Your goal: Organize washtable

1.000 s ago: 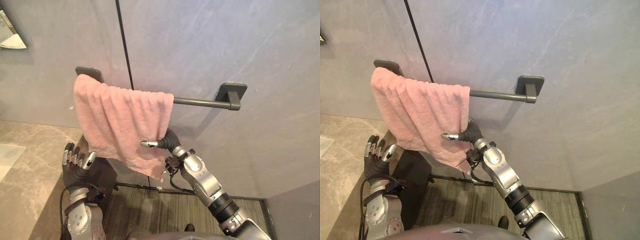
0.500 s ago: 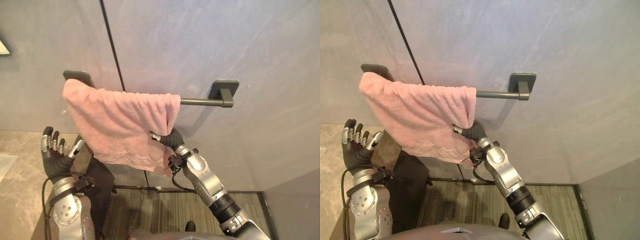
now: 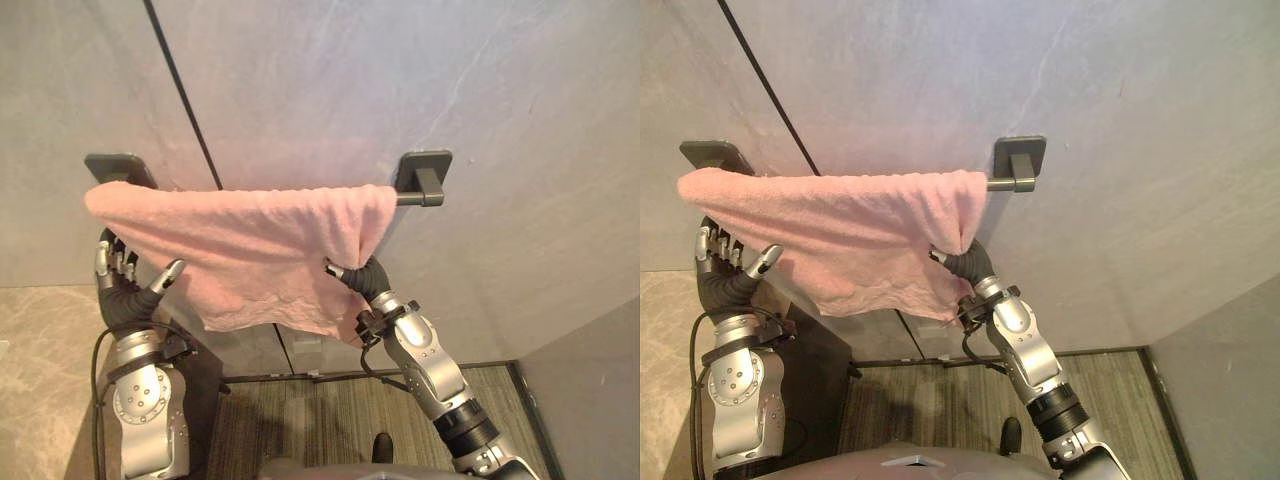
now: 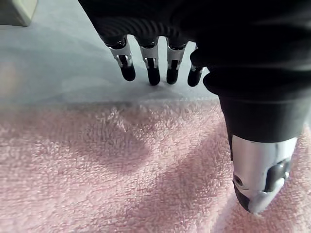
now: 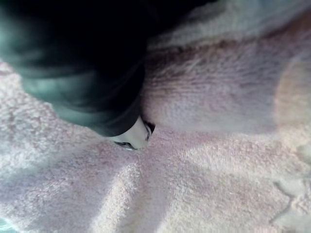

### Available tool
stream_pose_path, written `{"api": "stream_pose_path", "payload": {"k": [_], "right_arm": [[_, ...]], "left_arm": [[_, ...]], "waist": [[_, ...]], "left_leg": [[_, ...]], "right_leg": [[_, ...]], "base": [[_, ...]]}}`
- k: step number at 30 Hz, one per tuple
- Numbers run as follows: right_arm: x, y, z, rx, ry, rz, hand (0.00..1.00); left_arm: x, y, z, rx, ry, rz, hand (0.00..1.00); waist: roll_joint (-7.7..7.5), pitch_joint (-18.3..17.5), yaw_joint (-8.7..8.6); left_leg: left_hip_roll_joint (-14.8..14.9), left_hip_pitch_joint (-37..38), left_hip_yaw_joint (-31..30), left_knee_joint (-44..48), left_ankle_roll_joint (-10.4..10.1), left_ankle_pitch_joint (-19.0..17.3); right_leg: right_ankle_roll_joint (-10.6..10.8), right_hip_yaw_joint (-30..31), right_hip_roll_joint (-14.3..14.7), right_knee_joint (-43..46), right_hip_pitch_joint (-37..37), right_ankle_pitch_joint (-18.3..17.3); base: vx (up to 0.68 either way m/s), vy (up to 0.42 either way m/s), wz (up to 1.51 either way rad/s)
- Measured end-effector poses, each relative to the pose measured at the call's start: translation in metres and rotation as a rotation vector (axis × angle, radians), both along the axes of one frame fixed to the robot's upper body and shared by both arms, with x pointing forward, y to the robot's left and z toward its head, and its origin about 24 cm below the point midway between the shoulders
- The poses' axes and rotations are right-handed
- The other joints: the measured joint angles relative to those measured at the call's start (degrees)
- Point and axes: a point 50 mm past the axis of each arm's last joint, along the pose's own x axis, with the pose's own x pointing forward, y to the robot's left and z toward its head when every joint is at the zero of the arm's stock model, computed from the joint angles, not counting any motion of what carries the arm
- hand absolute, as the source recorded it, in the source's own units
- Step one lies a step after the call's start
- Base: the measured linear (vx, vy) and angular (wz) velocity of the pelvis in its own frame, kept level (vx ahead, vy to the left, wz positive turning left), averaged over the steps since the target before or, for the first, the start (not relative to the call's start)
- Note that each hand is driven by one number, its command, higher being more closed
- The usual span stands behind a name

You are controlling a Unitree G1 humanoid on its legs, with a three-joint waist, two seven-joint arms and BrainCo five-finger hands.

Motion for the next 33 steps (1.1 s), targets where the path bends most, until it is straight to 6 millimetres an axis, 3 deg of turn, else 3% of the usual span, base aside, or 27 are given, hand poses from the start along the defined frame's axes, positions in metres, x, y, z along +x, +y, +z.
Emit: {"api": "stream_pose_path", "payload": {"k": [1, 9, 12, 15, 17, 33], "right_arm": [[0.000, 0.000, 0.000, 0.000, 0.000, 0.001, 1.00], [-0.004, 0.004, 0.011, 0.055, -0.028, 0.029, 1.00], [-0.008, 0.010, 0.014, 0.058, -0.040, 0.056, 1.00], [-0.011, 0.016, 0.014, 0.054, -0.040, 0.089, 1.00], [-0.012, 0.018, 0.013, 0.053, -0.039, 0.097, 1.00], [-0.017, 0.014, 0.002, 0.031, -0.002, 0.095, 1.00]], "left_arm": [[0.001, -0.001, -0.001, -0.002, 0.004, -0.005, 1.00], [0.007, -0.001, -0.013, -0.042, 0.028, -0.027, 1.00], [0.012, -0.013, -0.020, -0.052, 0.064, -0.081, 1.00], [0.023, -0.040, -0.026, -0.031, 0.114, -0.253, 1.00], [0.026, -0.048, -0.024, -0.028, 0.107, -0.294, 1.00], [0.025, -0.049, -0.029, -0.040, 0.134, -0.285, 1.00]], "waist": [[0.03, 0.05, 0.05], [0.11, 0.12, 0.17], [0.05, 0.12, -0.03], [-0.05, 0.02, -1.65], [-0.15, -0.04, -2.86], [-0.11, -0.12, -3.00]], "left_leg": [[-0.06, 0.11, 0.44, 0.13, 0.04, -0.03], [-0.37, -1.03, 2.70, 1.77, 0.05, -0.78], [-0.45, -1.52, 3.36, 2.26, -0.33, -1.12], [-0.37, -1.90, 3.80, 2.48, -0.44, -1.20], [-0.23, -2.29, 4.07, 2.64, -0.21, -1.08], [-0.37, -1.29, 4.10, 2.21, 0.52, -1.50]], "right_leg": [[0.07, 0.27, -0.03, 0.00, -0.13, 0.19], [0.05, 2.83, -0.08, -0.35, -1.39, 1.01], [-0.14, 3.13, -0.14, -0.39, -2.00, 0.82], [-0.19, 3.21, -0.12, -0.36, -2.47, 0.86], [-0.49, 3.42, -0.03, -0.30, -2.98, 1.11], [-0.03, 3.38, -0.12, 0.00, -1.87, 1.91]], "base": [[-0.01, 0.014, -0.14], [-0.06, 0.014, -0.14], [-0.06, 0.002, -0.15], [-0.02, -0.002, -0.10], [0.03, 0.000, -0.11], [0.01, 0.005, -0.01]]}}
